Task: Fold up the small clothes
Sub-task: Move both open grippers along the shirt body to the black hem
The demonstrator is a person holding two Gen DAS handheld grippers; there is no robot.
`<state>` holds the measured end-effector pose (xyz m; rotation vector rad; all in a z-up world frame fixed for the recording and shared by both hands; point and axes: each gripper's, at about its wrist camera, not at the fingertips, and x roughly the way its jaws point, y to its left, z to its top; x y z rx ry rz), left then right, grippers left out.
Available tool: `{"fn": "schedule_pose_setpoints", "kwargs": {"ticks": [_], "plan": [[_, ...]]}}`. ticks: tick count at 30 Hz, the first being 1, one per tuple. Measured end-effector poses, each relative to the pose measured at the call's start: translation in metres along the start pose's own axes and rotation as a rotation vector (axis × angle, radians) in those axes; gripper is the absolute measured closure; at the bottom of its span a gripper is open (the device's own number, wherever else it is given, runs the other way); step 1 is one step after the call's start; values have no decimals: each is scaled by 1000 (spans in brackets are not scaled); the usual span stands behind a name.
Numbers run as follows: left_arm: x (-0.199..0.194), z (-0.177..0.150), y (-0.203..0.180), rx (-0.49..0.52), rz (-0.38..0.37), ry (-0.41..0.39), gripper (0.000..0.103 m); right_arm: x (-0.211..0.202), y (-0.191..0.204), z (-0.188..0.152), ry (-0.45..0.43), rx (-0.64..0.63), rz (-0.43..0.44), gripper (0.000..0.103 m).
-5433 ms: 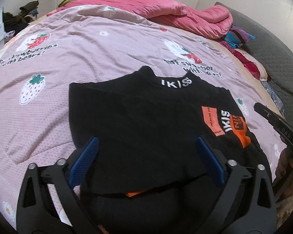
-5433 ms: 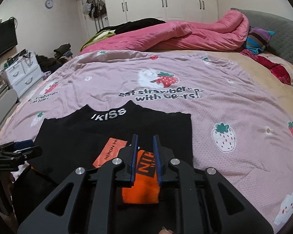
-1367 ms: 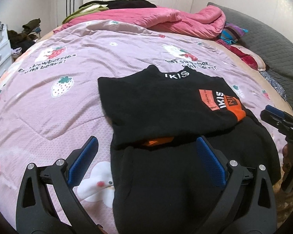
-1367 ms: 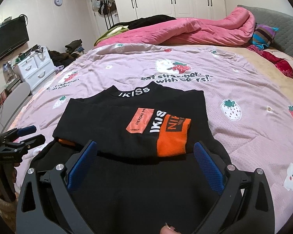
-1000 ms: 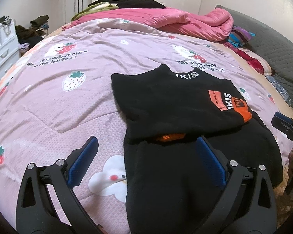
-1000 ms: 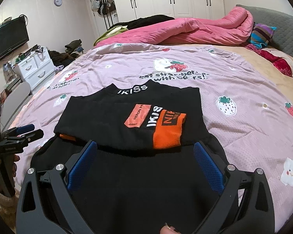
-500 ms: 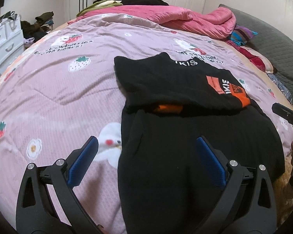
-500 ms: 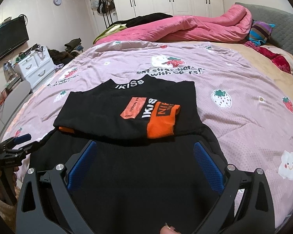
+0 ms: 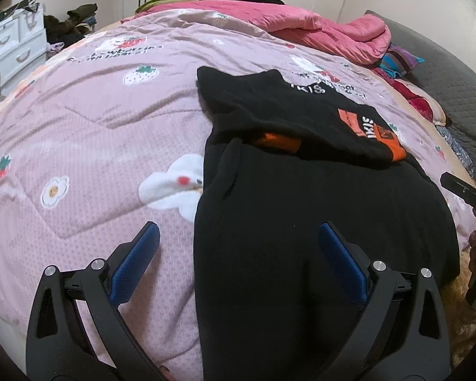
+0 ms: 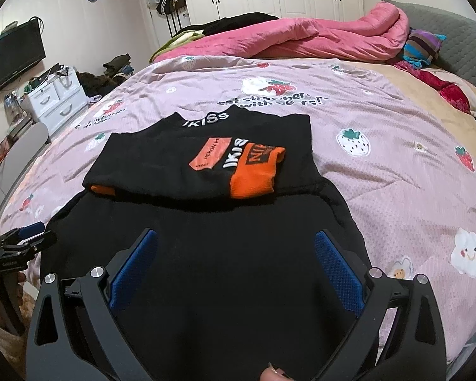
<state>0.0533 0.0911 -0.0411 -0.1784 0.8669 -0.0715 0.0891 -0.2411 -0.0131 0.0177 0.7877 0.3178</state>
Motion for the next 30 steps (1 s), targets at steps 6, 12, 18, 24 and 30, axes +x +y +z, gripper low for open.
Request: {"fn": "schedule_pose_setpoints", "kwargs": {"ticks": [6,12,18,24,30], "plan": [[0,-11,0,-10,5,14,9,1,-7,-11,26,3,-13,4],[2,-20,0,-14,16,33,9,1,-17,-20,44,14,-24,4],[4,-29,-3,3,45,44,9,0,-23,-28,61,12,-37,4],[0,-37,-2,-5,50,45,9,-2,-31,-35,77,19,-48,4],[-4,-46,-2,-16,50,51,9,-9,-39,-42,81,36,-51,4]]}}
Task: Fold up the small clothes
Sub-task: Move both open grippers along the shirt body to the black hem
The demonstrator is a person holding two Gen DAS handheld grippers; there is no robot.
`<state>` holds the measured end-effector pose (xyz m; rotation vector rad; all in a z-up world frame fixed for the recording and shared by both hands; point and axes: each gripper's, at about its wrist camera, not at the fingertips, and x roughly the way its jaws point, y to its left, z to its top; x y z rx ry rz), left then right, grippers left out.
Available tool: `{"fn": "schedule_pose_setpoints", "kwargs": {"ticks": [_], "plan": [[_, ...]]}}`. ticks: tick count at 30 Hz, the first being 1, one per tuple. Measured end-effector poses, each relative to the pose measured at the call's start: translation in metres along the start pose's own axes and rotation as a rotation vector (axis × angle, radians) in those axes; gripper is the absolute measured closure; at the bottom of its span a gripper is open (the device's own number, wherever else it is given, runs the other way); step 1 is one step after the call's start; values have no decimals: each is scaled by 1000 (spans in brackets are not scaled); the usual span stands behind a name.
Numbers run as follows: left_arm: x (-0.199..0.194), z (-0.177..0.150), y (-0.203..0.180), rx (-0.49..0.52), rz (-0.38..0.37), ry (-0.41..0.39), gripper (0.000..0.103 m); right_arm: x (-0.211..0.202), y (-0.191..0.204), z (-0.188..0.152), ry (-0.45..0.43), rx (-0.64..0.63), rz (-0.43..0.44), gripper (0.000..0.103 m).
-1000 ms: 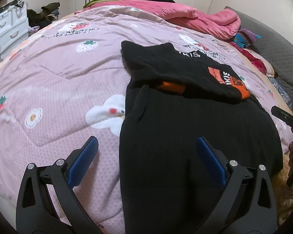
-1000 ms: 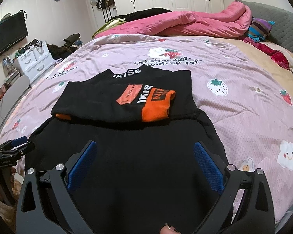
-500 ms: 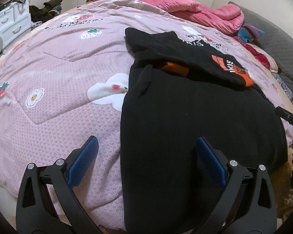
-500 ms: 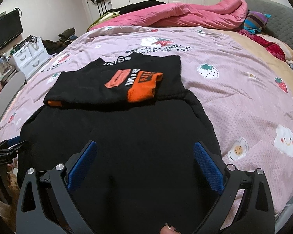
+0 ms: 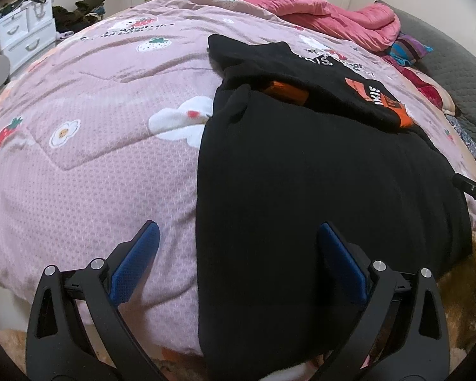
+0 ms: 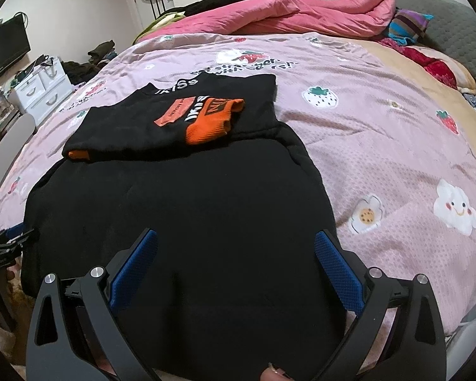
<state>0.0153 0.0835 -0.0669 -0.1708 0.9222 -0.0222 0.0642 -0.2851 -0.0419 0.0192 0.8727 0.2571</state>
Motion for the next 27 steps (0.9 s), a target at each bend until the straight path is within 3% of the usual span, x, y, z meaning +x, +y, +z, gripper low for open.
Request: {"fn": "schedule_pose_setpoints", "kwargs": {"ticks": [27], "plan": [[-13,-45,-7,-12,-64,91,9,-25,-31,-44,119,43,61,4]]}}
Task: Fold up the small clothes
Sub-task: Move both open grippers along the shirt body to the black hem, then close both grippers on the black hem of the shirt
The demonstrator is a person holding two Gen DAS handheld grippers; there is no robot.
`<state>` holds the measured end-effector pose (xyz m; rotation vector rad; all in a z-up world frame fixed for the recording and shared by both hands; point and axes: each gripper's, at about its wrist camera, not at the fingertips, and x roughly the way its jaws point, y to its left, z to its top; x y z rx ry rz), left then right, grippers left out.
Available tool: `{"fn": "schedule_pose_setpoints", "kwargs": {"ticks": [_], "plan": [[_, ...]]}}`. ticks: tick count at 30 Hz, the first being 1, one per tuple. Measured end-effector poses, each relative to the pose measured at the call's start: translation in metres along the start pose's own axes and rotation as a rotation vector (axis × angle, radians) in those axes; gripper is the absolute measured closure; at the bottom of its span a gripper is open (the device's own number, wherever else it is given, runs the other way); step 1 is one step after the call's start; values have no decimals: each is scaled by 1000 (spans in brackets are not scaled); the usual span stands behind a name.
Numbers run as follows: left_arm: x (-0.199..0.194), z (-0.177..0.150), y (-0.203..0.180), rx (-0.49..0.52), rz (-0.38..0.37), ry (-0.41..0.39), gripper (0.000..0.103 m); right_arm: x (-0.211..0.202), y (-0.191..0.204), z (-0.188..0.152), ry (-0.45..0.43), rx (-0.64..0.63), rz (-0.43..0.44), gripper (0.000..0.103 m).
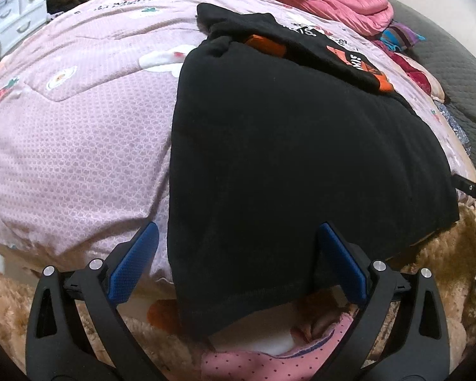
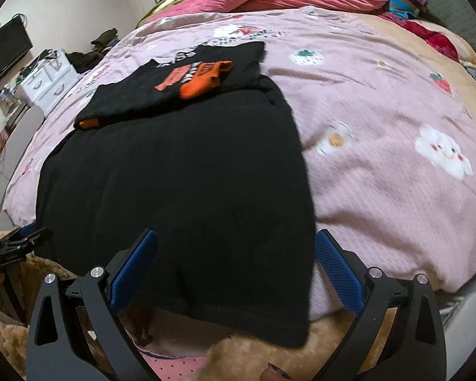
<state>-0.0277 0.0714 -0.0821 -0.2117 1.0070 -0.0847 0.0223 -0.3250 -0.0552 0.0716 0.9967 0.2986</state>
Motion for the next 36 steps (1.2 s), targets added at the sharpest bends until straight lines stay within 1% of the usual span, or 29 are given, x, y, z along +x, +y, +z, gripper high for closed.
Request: {"fn": "schedule_pose_setpoints", "kwargs": {"ticks": [3,6,10,12,14,15,16,17,18,20,21,22,24,29,31,33,34,36], "plan": [[-1,-2,0,1,2,4,9,-1,-11,-7,17,26,19,5],[-1,-4,-3,11,12,5,9,-4,-16,-12,18,32,15,7],[-2,-5,-2,5,7,2,9,-4,-17,-18,33,10,31,26],[-3,-6,-1,-2,2,2,9,-1,-15,-21,57,-12,27,32],[-3,-5,1,-11,-7,1,9,2,-11,-23,70,-48,0,37],[-4,-5,4,-24,-19,-2,9,3,-9,-25,78,-66,-7,44],[-4,-4,6,-37,-30,-4,9,4,-8,-25,83,-69,3,57],[-5,-3,8,-48,-38,-6,9,4,-8,-26,86,-65,24,63],[-5,-3,10,-59,-48,-7,9,4,-7,-26,86,-67,49,72],[-5,-2,11,-66,-54,-8,9,1,1,-28,70,-122,34,82],[-5,-2,10,-63,-51,-9,9,-3,6,-28,52,-153,34,90],[-5,-2,9,-59,-47,-10,9,-6,8,-28,37,-159,53,93],[-4,-2,8,-54,-41,-12,9,-15,10,-24,-1,-141,109,95],[-6,-3,12,-80,-67,-22,10,-31,9,-14,-117,-84,247,96],[-8,-3,13,-88,-78,-29,20,-36,6,-10,-153,-59,278,96],[-9,-2,13,-87,-88,-31,42,-41,2,-5,-195,-37,300,96],[-9,-2,13,-86,-93,-29,47,-44,1,-4,-211,-31,308,96],[-9,-2,12,-85,-99,-23,62,-46,-1,0,-232,-26,327,96]]}}
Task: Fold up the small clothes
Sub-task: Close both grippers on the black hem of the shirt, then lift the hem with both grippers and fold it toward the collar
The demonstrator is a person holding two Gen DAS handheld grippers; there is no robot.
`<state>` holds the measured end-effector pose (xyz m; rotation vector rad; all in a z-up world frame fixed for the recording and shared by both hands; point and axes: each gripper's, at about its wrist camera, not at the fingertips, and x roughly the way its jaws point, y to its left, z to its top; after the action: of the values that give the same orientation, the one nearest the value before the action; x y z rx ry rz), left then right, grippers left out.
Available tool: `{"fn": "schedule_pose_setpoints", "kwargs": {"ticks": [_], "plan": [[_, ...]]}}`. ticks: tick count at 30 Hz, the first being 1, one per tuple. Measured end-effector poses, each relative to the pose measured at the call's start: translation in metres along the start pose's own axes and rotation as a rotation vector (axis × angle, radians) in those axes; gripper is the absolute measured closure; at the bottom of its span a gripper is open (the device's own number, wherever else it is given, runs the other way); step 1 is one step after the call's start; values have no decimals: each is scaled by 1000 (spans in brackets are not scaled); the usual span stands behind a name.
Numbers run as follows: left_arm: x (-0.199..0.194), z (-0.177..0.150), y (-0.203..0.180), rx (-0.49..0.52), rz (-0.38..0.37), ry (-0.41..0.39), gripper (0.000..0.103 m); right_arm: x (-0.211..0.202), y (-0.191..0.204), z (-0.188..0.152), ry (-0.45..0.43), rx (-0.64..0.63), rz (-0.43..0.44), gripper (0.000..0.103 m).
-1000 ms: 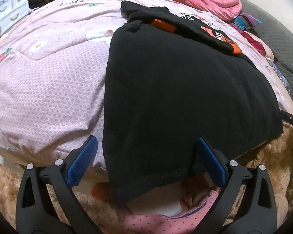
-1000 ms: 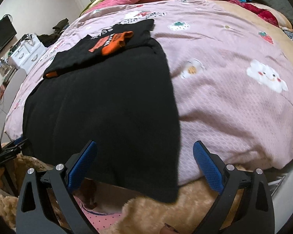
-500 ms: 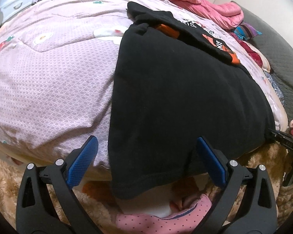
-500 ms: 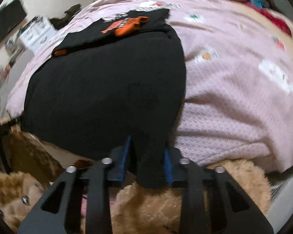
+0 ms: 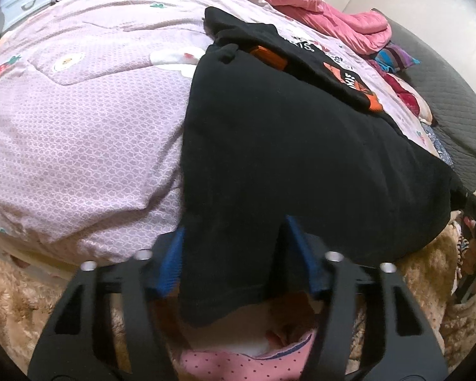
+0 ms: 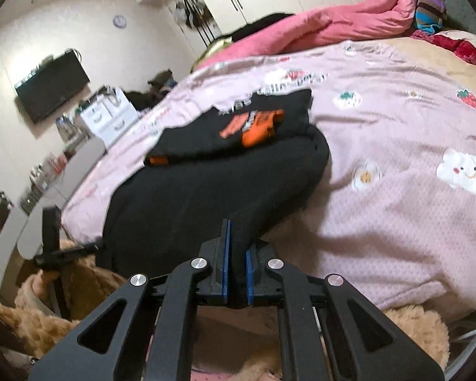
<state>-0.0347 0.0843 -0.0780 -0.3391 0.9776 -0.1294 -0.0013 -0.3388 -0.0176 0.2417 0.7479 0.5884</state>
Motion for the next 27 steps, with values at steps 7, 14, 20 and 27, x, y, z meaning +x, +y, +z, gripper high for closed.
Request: {"fn": "schedule_pose_setpoints", "kwargs": {"ticks": [7,14,20,27], "plan": [[-14,5,1,-11,-36,-42,98,-3,-2,0,-25,8,9,96],[-30,13,-3,9,-59,-94,99,-14,-5,6,-83,24,5,96],[-57,39,-14,59,-64,-205,99,-24,-11,20,-156,52,5,96],[-67,73,-25,113,-36,-293,99,-26,-16,46,-227,59,-1,96]]}}
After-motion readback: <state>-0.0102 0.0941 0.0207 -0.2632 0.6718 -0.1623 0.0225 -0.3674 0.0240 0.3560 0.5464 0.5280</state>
